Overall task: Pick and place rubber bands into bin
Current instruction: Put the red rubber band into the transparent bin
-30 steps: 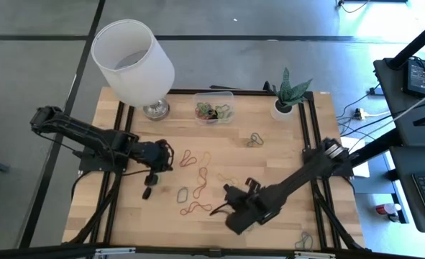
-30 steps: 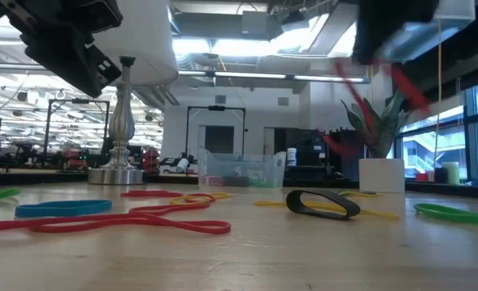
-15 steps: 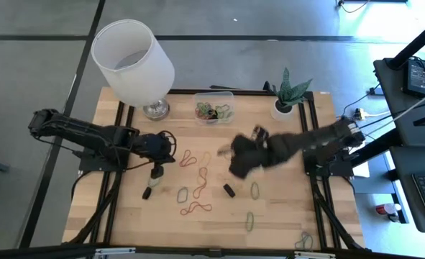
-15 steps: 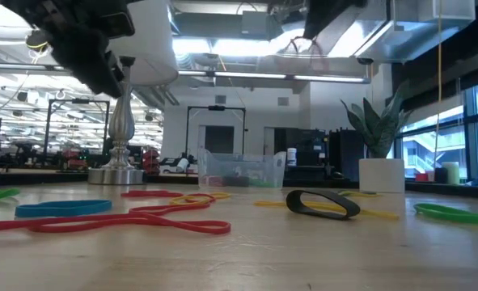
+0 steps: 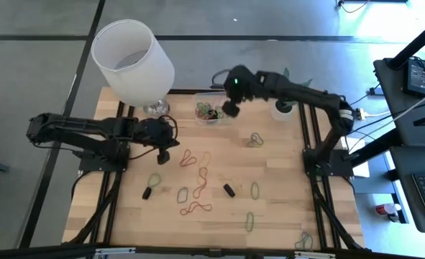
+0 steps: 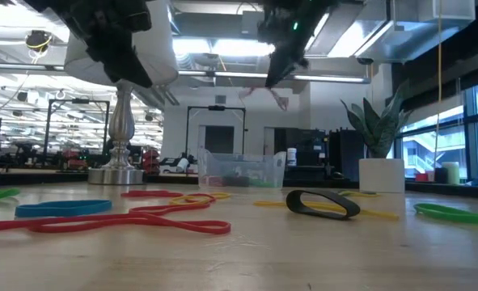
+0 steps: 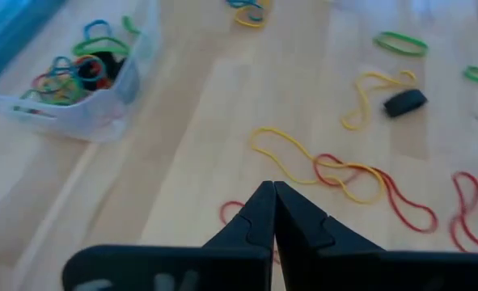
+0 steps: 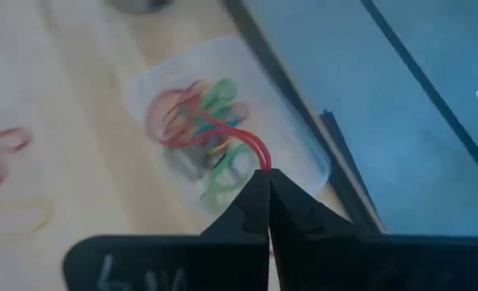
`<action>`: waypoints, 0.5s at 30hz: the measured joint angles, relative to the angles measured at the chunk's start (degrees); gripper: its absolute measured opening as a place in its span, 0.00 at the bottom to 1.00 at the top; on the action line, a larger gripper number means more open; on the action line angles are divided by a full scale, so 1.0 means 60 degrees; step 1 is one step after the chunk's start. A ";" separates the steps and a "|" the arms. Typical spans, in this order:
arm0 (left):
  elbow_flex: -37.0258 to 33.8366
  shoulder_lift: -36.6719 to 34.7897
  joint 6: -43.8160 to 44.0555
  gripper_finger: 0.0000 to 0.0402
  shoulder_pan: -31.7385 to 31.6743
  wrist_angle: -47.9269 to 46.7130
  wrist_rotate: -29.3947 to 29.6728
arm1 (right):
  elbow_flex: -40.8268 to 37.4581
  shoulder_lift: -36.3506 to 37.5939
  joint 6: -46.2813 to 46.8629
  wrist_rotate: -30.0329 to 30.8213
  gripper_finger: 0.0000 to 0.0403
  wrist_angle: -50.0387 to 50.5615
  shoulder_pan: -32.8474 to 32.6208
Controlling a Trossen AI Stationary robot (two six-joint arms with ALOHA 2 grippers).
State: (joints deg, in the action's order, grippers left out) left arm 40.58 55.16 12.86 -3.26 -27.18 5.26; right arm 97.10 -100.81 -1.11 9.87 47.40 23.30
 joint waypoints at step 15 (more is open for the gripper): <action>0.0000 0.0000 0.0481 0.01 -0.0315 -0.0007 0.0877 | 0.0000 -0.2715 -0.0866 -0.1446 0.00 -0.1395 0.1124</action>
State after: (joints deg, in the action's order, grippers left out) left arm 40.58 55.16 15.75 -5.15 -27.22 10.52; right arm 97.10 -117.10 -6.31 1.19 39.03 30.04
